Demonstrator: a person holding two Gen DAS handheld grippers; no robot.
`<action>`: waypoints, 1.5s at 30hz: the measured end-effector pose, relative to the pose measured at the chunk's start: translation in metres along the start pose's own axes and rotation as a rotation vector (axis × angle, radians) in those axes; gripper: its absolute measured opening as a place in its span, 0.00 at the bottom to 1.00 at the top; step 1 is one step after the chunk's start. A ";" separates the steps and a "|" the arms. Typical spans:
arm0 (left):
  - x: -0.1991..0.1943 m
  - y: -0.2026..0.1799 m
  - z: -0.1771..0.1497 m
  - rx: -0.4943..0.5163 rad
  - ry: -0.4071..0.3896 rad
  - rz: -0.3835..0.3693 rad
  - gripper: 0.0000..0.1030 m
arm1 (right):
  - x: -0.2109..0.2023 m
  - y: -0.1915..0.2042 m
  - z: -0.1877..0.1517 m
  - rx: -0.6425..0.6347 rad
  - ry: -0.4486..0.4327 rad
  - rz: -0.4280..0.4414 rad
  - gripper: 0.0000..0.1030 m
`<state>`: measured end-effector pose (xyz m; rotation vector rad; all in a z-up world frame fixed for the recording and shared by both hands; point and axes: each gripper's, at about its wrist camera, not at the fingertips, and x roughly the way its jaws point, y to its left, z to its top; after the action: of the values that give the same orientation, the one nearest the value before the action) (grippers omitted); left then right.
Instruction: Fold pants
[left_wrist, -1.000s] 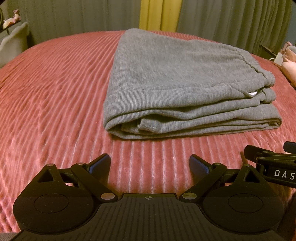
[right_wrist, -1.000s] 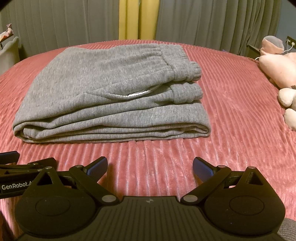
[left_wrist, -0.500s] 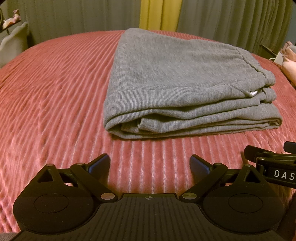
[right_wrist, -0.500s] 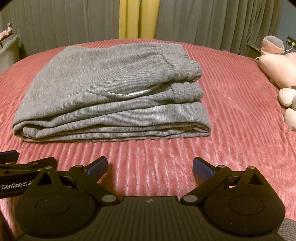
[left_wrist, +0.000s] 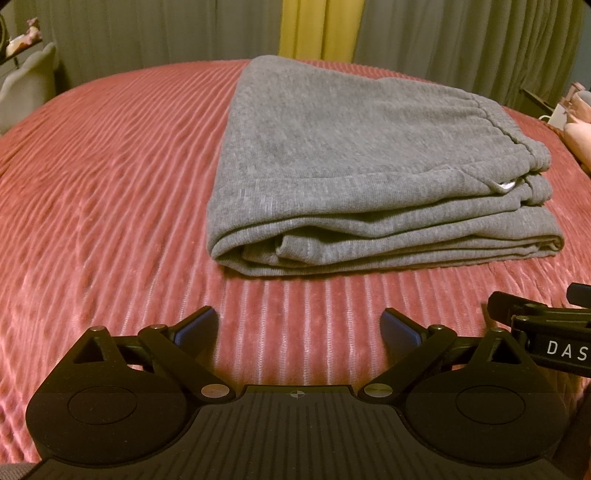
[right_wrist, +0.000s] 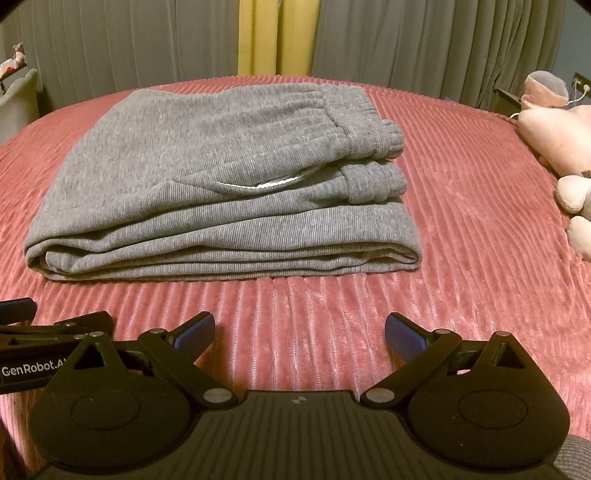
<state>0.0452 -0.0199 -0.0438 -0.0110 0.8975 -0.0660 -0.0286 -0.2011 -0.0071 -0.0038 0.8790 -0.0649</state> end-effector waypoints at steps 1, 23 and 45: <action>-0.001 0.000 -0.001 0.000 0.000 0.000 0.97 | 0.000 0.000 0.000 -0.001 0.001 0.001 0.96; 0.000 0.003 0.000 0.003 0.002 -0.002 0.97 | 0.001 -0.001 0.000 -0.009 0.002 0.005 0.96; -0.010 0.013 -0.002 -0.023 0.005 0.001 0.97 | -0.001 -0.002 0.000 -0.038 -0.003 0.006 0.96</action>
<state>0.0380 -0.0066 -0.0381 -0.0316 0.9036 -0.0553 -0.0291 -0.2029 -0.0059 -0.0361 0.8775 -0.0423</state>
